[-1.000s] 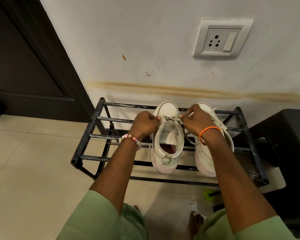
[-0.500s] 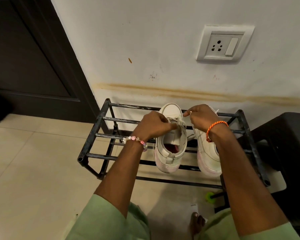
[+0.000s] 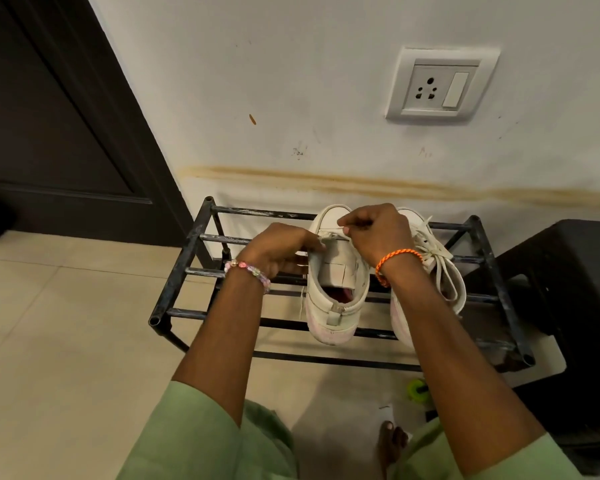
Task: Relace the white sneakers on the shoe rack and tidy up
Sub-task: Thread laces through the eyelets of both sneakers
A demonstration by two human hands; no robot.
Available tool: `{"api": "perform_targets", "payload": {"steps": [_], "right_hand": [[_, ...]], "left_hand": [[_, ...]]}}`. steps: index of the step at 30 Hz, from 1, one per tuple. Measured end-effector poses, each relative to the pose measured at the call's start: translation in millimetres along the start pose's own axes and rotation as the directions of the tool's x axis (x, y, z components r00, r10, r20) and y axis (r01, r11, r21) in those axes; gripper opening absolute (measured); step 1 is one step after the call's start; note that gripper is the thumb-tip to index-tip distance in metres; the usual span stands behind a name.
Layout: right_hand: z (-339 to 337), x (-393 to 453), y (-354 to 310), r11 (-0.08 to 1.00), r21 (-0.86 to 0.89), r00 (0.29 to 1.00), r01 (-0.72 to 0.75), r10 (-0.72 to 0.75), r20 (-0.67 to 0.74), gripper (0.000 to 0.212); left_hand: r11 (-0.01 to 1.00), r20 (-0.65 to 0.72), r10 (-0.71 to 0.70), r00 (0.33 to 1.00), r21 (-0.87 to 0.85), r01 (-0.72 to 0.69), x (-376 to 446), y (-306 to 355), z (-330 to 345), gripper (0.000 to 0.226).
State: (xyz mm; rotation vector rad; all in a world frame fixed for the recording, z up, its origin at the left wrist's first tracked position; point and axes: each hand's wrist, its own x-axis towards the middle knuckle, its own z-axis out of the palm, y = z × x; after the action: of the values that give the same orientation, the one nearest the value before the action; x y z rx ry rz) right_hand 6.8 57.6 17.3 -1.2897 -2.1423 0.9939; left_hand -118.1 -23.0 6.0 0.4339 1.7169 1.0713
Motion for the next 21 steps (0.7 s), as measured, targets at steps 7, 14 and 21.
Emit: {"api": "perform_targets", "payload": {"steps": [7,14,21], "right_hand": [[25,-6,12,0.993,-0.103,0.998,0.064,-0.060,0.036,0.016],[28,-5,19,0.993,0.118,1.000,0.004,-0.005,0.015,0.030],[28,-6,20,0.978,0.201,0.999,-0.049,0.049,0.010,0.025]], "left_hand": [[0.982,0.144,-0.075,0.987,-0.162,0.098,6,-3,-8,0.021],[0.982,0.167,-0.077,0.983,-0.157,0.104,9,-4,-10,0.026],[0.989,0.214,-0.031,0.976,-0.133,0.061,7,-6,-15,0.018]]}}
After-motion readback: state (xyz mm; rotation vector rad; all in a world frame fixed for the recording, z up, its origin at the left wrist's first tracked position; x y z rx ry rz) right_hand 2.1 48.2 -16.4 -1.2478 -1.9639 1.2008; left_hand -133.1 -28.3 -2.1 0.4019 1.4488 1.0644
